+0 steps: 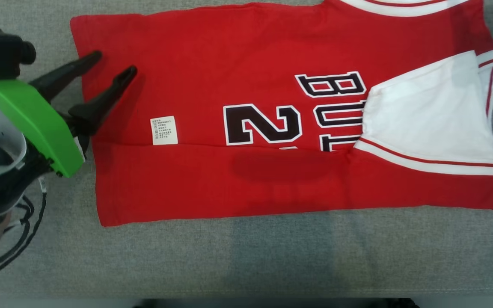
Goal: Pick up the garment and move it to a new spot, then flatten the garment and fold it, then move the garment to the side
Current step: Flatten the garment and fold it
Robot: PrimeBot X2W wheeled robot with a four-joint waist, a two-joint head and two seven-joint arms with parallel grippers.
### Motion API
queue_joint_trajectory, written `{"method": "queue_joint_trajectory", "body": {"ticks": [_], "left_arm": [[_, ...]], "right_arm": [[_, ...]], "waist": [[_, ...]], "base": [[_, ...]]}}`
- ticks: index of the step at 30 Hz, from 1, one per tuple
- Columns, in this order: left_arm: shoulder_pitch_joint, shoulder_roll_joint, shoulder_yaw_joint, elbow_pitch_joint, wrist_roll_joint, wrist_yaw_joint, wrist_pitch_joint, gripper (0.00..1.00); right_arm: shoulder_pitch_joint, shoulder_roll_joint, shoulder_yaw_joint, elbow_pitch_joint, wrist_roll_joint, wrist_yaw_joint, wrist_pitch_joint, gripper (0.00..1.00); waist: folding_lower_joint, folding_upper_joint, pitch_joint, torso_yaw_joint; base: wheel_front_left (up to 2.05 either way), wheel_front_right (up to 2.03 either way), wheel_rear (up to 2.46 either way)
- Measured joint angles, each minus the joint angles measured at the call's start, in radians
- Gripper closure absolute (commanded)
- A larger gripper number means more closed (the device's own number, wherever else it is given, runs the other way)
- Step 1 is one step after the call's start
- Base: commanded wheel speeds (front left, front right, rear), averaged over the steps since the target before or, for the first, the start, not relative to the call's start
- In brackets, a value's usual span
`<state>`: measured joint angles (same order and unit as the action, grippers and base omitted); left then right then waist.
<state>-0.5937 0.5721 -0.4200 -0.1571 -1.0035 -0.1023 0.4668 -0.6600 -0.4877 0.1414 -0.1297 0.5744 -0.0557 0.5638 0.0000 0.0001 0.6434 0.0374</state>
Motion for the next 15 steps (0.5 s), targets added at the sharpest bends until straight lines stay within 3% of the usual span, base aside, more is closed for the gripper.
{"method": "queue_joint_trajectory", "body": {"ticks": [6, 15], "left_arm": [[-0.108, -0.047, -0.009, 0.106, 0.075, 0.000, -0.030, 0.00], [-0.185, -0.107, -0.018, 0.217, 0.133, -0.002, -0.091, 0.00]], "right_arm": [[-0.128, 0.001, 0.014, 0.076, -0.049, -0.008, 0.004, 0.00], [-0.187, 0.016, 0.063, 0.192, -0.091, -0.007, -0.002, 0.00]], "waist": [[0.0000, 0.0000, 0.075, 0.044], [0.0000, 0.0000, 0.128, 0.105]], "base": [[0.00, 0.00, 0.00], [0.00, 0.00, 0.00]]}}
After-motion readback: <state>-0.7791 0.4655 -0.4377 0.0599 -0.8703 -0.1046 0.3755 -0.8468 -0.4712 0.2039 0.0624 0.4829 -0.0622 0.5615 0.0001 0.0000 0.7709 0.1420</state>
